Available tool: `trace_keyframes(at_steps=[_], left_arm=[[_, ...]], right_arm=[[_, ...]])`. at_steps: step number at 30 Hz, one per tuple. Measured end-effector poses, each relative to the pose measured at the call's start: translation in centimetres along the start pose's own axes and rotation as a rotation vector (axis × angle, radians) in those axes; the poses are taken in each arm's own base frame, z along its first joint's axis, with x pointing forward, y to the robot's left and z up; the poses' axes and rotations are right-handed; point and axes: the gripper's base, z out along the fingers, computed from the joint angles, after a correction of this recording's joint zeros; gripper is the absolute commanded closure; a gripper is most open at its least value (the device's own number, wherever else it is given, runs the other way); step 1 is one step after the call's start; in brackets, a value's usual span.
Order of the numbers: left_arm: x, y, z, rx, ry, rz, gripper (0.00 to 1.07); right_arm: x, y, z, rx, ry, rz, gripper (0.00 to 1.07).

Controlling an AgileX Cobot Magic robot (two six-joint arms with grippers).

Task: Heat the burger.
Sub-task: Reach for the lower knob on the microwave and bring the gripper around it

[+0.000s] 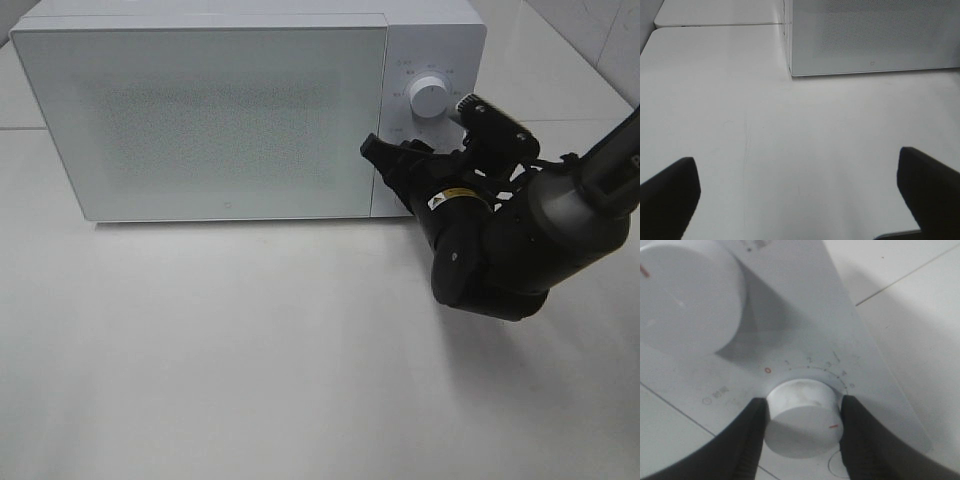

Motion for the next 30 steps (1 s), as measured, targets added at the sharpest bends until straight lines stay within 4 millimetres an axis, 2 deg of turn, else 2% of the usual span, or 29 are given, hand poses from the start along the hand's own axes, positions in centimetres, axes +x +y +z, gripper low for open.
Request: trace_keyframes(at_steps=[1,4,7,10,12,15,16,18,20,30], left_arm=[[0.00,0.00,0.00,0.000,0.000,0.000,0.06],[0.00,0.00,0.00,0.000,0.000,0.000,0.06],[0.00,0.00,0.00,0.000,0.000,0.000,0.06],[0.00,0.00,0.00,0.000,0.000,0.000,0.06],[0.00,0.00,0.00,0.000,0.000,0.000,0.06],[0.00,0.00,0.00,0.000,0.000,0.000,0.06],[0.00,0.00,0.00,0.000,0.000,0.000,0.06],[0.00,0.00,0.00,0.000,0.000,0.000,0.06],[0.00,0.00,0.00,0.000,0.000,0.000,0.06],[0.00,0.00,0.00,0.000,0.000,0.000,0.06]], right_arm=[[0.04,0.00,-0.02,-0.001,0.004,0.098,1.07],[0.06,-0.01,-0.03,-0.003,0.006,0.139,1.07],[0.10,-0.08,-0.08,-0.011,0.016,0.373,1.07],[0.07,-0.06,-0.06,-0.015,0.015,0.421,1.07],[0.06,-0.09,-0.09,-0.021,0.021,0.589,1.07],[0.05,-0.09,-0.09,-0.022,0.020,0.637,1.07],[0.03,-0.08,-0.09,-0.022,0.020,0.732,1.07],[0.03,-0.08,-0.09,-0.023,0.020,0.776,1.07],[-0.01,-0.06,-0.09,-0.026,0.019,0.914,1.07],[-0.04,-0.04,-0.09,-0.026,0.020,1.148,1.07]])
